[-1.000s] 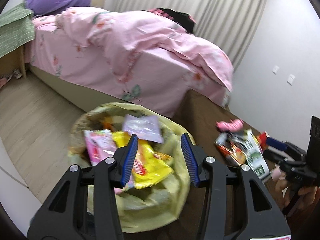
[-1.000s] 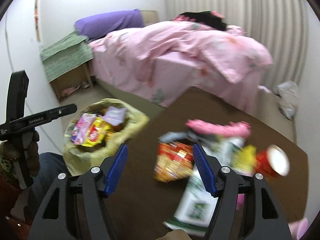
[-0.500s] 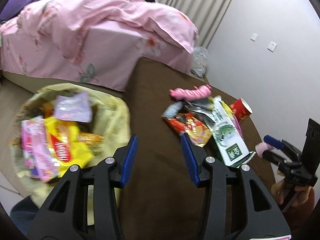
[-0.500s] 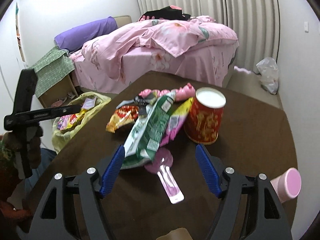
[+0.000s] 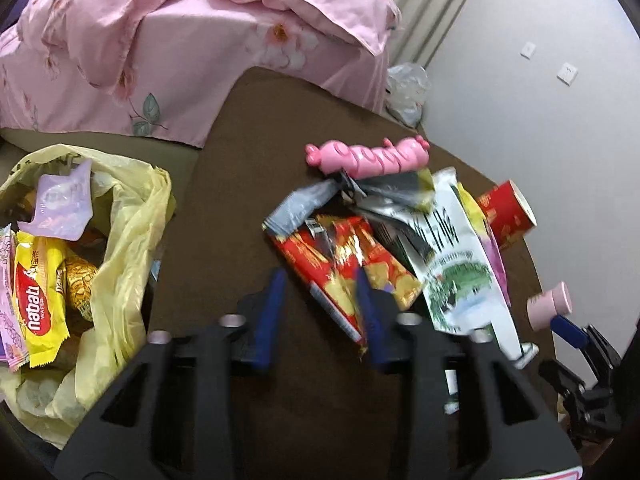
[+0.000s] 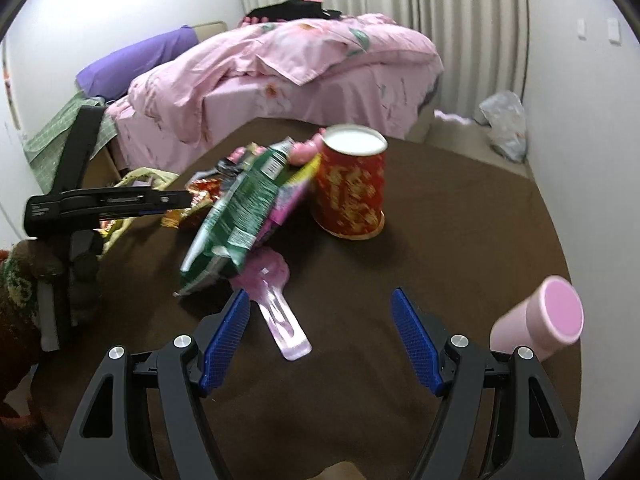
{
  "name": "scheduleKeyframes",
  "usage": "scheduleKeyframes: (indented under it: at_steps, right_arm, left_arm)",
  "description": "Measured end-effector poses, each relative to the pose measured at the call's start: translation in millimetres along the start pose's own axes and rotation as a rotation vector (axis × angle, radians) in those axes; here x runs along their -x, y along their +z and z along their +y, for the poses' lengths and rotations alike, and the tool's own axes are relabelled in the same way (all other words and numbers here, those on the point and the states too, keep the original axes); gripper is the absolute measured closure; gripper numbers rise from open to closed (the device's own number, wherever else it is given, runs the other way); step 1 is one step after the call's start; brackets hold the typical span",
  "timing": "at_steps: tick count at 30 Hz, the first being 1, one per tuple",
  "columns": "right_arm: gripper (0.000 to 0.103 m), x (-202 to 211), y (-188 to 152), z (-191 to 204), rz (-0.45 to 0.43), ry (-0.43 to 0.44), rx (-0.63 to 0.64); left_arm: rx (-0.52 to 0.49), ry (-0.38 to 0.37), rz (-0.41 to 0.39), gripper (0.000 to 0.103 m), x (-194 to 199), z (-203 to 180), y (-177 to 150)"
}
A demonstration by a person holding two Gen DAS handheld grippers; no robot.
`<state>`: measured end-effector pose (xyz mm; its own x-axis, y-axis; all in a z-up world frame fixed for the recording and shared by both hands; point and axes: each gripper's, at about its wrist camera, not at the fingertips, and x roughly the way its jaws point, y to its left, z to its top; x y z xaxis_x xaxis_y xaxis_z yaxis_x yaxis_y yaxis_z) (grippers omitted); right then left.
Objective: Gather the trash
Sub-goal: 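Grasp the red-gold biscuit packet with the left gripper while the right gripper grasps the pink plastic spoon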
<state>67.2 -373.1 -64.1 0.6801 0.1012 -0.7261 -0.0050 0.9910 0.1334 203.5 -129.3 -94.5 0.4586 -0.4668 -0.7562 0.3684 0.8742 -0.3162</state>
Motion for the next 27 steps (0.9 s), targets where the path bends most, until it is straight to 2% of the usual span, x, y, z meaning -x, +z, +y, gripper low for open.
scheduleKeyframes:
  at_steps: [2, 7, 11, 14, 16, 19, 23, 25, 27]
  right_arm:
    - [0.033, -2.9, -2.1, -3.6, 0.012, -0.005, -0.012]
    - [0.033, -10.3, -3.0, 0.7, 0.018, -0.01, 0.017]
    - [0.033, -19.4, 0.2, 13.8, 0.029, 0.11, 0.09]
    - [0.033, -36.0, 3.3, 21.2, 0.058, 0.153, 0.139]
    - [0.033, -47.9, 4.7, 25.4, 0.082, 0.159, 0.17]
    - [0.034, -59.1, 3.0, 31.8, 0.123, 0.116, 0.208]
    - [0.035, -48.4, -8.8, 35.2, 0.136, 0.178, 0.182]
    - [0.035, -37.6, -19.5, 44.5, 0.151, 0.249, 0.208]
    - [0.035, -31.7, -24.4, 49.3, 0.153, 0.275, 0.23]
  left_arm:
    - [-0.016, -0.01, 0.007, 0.087, 7.0, 0.9, -5.2]
    - [-0.049, -0.041, 0.025, 0.089, 29.9, 6.5, -20.7]
    - [-0.088, -0.091, 0.08, 0.089, 45.0, 12.4, -39.1]
    - [-0.085, -0.089, 0.098, 0.089, 54.4, 20.1, -50.2]
    - [-0.071, -0.082, 0.094, 0.089, 60.7, 26.0, -54.6]
    - [-0.05, -0.063, 0.074, 0.087, 68.3, 31.7, -57.9]
    - [-0.046, -0.055, 0.045, 0.081, 76.5, 33.2, -60.4]
    - [-0.048, -0.055, 0.035, 0.08, 77.3, 32.0, -60.3]
    - [-0.05, -0.056, 0.026, 0.079, 77.2, 29.7, -60.6]
